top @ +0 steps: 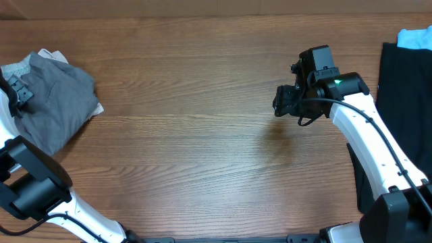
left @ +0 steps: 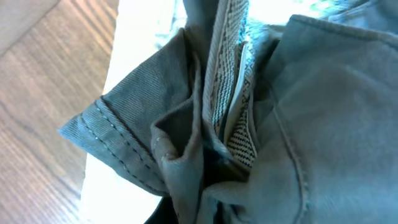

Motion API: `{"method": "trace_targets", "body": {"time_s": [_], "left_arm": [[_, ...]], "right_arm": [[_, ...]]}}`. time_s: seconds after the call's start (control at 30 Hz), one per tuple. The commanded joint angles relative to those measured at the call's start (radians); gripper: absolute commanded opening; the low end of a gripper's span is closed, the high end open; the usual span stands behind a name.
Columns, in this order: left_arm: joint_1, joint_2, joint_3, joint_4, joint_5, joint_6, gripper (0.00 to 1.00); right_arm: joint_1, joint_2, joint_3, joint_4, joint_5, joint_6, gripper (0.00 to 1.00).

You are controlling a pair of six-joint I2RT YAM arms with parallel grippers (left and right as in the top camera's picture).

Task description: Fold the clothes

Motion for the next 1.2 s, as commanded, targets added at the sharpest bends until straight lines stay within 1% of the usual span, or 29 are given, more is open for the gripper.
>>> {"method": "trace_targets", "body": {"time_s": [0.0, 0.07, 0.27, 0.33, 0.53, 0.73, 0.77, 0.8, 0.87, 0.9, 0.97, 1.03, 1.1, 1.17], "left_arm": [[-0.005, -0.016, 0.094, 0.013, 0.03, 0.049, 0.04], [-0.001, -0.016, 0.116, 0.017, 0.006, 0.049, 0.04], [0.016, -0.016, 0.122, 0.07, 0.005, 0.05, 0.04], [0.016, -0.016, 0.122, 0.08, 0.003, 0.053, 0.06], [0.017, -0.016, 0.122, 0.088, -0.075, 0.053, 0.06], [0.034, -0.016, 0.118, 0.088, -0.078, 0.053, 0.08], [0.039, -0.016, 0.117, 0.087, -0.078, 0.053, 0.09], [0.043, -0.016, 0.114, 0.087, -0.08, 0.053, 0.21], [0.056, -0.016, 0.113, 0.082, -0.101, 0.052, 0.48], [0.063, -0.016, 0.113, 0.079, -0.105, 0.052, 0.54], [0.076, -0.016, 0.113, 0.068, -0.105, 0.025, 0.54], [0.092, -0.016, 0.113, 0.04, -0.104, -0.032, 0.53], [0.094, -0.022, 0.113, 0.026, -0.087, -0.038, 0.54], [0.076, -0.031, 0.113, 0.014, -0.033, -0.036, 0.54]], "right_arm": [[0.002, -0.014, 0.019, 0.008, 0.009, -0.002, 0.65], [0.002, -0.014, 0.019, 0.011, 0.009, -0.003, 0.64], [0.002, -0.014, 0.019, 0.012, 0.009, -0.002, 0.65], [0.002, -0.014, 0.019, 0.013, 0.01, -0.003, 0.67], [0.002, -0.014, 0.019, 0.013, 0.009, -0.002, 0.68], [0.002, -0.014, 0.019, 0.012, 0.009, -0.002, 0.68], [0.002, -0.014, 0.019, 0.012, 0.009, -0.002, 0.68], [0.002, -0.014, 0.019, 0.012, 0.009, -0.003, 0.68], [0.002, -0.014, 0.019, 0.012, 0.009, -0.003, 0.68], [0.002, -0.014, 0.019, 0.011, 0.009, -0.002, 0.68], [0.002, -0.014, 0.019, 0.011, 0.009, -0.002, 0.68], [0.002, -0.014, 0.019, 0.011, 0.009, -0.003, 0.68], [0.002, -0.014, 0.019, 0.013, 0.009, -0.002, 0.68], [0.002, -0.014, 0.019, 0.018, 0.009, -0.002, 0.69]]}}
